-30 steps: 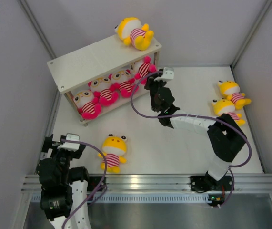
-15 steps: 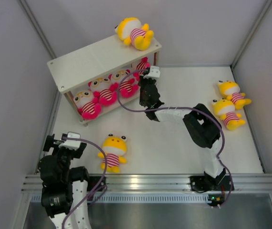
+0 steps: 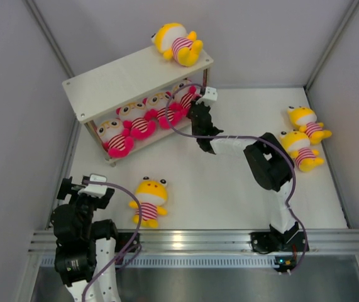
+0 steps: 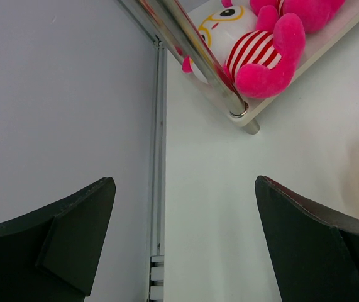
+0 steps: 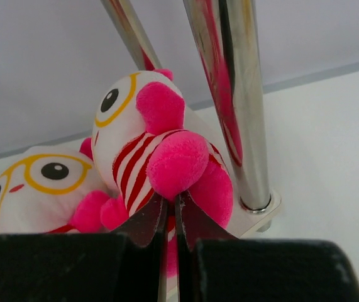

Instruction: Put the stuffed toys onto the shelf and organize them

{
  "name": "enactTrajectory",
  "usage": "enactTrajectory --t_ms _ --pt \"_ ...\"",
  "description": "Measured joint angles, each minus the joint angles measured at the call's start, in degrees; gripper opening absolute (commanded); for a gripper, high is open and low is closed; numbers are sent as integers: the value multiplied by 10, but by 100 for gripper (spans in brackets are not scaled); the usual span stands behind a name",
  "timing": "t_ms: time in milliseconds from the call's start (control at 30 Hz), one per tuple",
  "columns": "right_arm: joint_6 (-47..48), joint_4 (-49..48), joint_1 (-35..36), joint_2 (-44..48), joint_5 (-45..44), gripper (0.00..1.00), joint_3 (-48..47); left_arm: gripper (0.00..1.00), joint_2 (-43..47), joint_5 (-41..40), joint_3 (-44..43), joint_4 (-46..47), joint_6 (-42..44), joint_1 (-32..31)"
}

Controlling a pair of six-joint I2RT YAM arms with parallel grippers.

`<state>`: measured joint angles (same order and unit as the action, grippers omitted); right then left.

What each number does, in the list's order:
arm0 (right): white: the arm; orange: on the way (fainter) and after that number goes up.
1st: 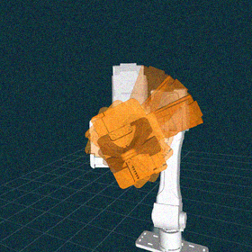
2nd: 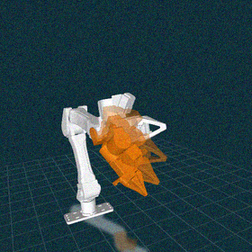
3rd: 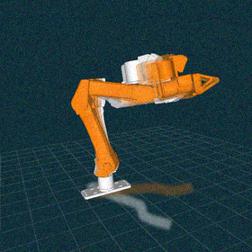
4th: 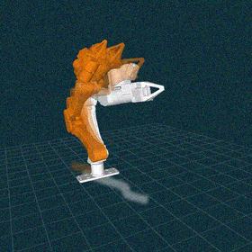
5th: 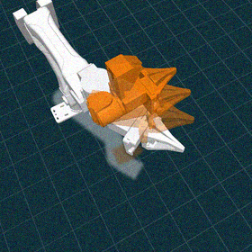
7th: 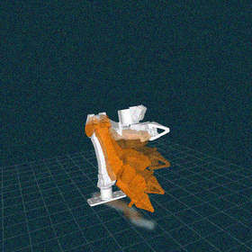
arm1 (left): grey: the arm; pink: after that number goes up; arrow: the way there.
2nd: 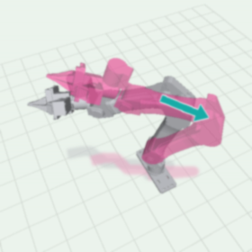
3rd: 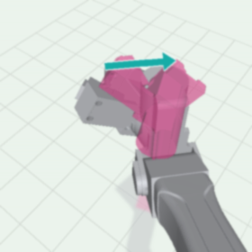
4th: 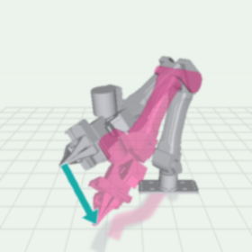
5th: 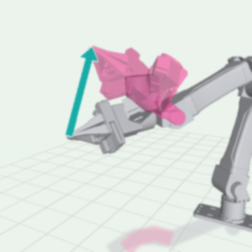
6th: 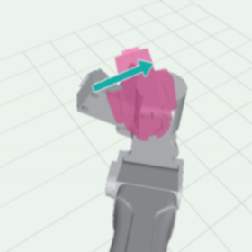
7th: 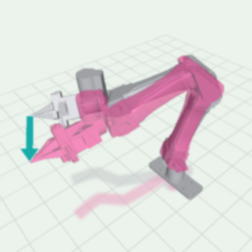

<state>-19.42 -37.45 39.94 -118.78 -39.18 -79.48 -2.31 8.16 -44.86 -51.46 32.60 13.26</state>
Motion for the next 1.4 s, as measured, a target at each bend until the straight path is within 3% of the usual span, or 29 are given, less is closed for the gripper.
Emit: enactTrajectory --t_ms 333,433,467,667,867,1067,1200,1400 --pt "-97 45 -15 0 61 1 11 99 0 0 0 0 2 2" --pt "-108 45 -27 0 71 17 15 99 0 0 0 0 2 2" --pt "-109 45 -32 0 74 28 20 99 0 0 0 0 2 2" --pt "-101 58 -49 11 108 66 45 99 0 3 0 0 2 3" --pt "-104 76 -49 116 156 87 135 99 0 3 -1 0 2 3" --pt "-67 162 -33 286 240 90 169 99 0 0 -14 0 -1 4" --pt "7 173 26 362 377 92 226 99 -10 -2 -29 -1 -6 5" --pt "87 211 149 296 550 92 263 99 -96 -5 -67 -43 -8 6"
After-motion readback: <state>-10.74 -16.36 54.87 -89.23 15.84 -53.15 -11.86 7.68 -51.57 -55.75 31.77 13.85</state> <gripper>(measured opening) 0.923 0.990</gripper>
